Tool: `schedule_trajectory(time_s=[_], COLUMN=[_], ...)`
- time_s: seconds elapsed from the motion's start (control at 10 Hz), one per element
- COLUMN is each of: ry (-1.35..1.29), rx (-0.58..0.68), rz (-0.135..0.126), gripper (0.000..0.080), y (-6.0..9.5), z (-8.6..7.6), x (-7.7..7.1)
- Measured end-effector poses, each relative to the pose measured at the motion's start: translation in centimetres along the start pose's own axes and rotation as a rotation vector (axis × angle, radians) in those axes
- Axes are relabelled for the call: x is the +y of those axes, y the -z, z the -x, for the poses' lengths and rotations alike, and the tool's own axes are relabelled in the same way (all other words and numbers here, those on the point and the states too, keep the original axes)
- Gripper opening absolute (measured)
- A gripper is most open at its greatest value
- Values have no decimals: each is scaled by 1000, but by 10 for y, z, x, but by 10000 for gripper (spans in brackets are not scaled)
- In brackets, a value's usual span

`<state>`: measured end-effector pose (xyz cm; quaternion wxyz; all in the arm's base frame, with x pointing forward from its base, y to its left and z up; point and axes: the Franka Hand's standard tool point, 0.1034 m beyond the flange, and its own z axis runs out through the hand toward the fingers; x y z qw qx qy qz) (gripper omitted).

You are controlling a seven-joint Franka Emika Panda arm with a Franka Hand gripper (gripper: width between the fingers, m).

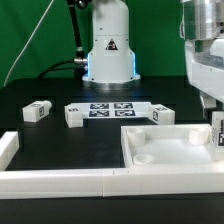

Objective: Assemble one leg

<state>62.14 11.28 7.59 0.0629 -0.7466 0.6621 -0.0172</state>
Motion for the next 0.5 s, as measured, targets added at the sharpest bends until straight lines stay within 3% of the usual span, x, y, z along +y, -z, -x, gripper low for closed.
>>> schedule_trajectory(time_s=[0.3,0.5], ry=[241,268], rx=[-2,-3], rz=[0,0], gripper=[648,648], y=[0,0], z=[4,4], x=[0,0])
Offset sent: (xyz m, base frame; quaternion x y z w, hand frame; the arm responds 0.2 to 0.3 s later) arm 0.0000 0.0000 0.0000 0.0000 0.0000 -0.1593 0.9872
